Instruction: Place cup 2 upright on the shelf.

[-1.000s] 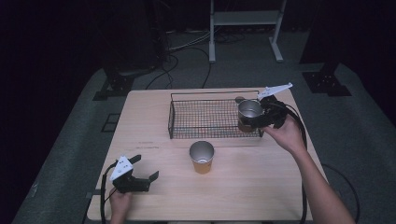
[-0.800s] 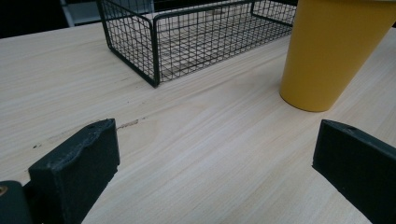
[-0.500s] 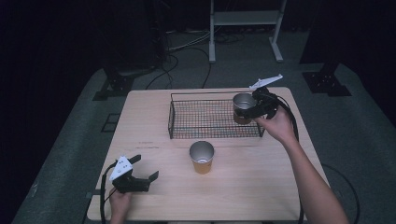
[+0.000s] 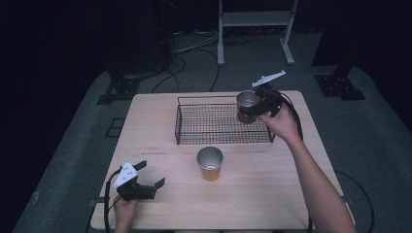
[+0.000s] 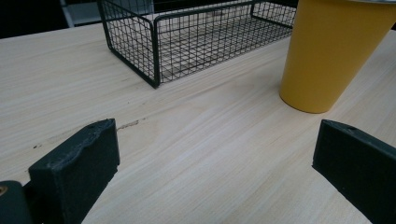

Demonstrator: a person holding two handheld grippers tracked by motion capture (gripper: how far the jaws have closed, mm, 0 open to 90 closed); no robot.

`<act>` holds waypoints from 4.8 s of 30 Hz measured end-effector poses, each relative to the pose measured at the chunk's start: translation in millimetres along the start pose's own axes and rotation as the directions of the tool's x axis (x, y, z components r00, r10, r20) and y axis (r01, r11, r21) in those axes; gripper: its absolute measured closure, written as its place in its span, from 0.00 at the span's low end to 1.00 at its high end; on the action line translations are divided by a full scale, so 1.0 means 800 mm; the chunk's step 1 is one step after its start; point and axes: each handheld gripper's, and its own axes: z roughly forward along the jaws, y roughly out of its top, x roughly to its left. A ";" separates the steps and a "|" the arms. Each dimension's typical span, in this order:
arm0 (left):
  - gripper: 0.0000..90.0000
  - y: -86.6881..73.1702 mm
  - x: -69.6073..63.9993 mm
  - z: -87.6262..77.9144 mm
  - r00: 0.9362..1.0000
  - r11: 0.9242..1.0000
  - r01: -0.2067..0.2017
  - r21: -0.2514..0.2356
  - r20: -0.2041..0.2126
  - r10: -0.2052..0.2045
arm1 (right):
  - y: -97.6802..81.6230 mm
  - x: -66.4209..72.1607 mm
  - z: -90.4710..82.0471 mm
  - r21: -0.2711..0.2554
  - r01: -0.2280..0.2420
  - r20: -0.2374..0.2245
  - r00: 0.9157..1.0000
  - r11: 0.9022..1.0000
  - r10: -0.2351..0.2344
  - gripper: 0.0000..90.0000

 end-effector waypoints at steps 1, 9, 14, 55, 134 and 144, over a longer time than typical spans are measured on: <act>0.00 0.000 0.000 0.000 1.000 1.000 0.000 0.000 0.000 0.000 | 0.002 0.000 0.001 0.001 -0.008 -0.002 1.000 1.000 0.008 0.20; 0.00 0.000 0.000 0.000 1.000 1.000 -0.001 0.001 0.002 0.001 | 0.004 -0.010 0.026 0.022 -0.032 0.024 0.999 0.999 0.031 0.20; 0.00 0.000 0.000 0.000 1.000 1.000 -0.002 0.001 0.003 0.002 | -0.001 -0.016 0.041 0.049 -0.050 0.031 0.998 0.998 0.048 0.20; 0.00 0.001 0.000 0.002 1.000 1.000 -0.005 0.009 0.009 0.005 | -0.045 -0.038 0.123 0.195 -0.158 0.132 0.982 0.968 0.134 0.20; 0.00 0.001 -0.003 0.003 1.000 1.000 -0.019 0.014 0.005 0.019 | -0.075 0.024 0.004 -0.036 -0.044 -0.014 0.999 0.998 0.043 0.09; 0.00 0.001 -0.003 0.002 1.000 1.000 -0.018 0.014 0.004 0.018 | -0.087 0.053 -0.019 -0.068 0.011 -0.066 0.998 0.998 -0.015 0.09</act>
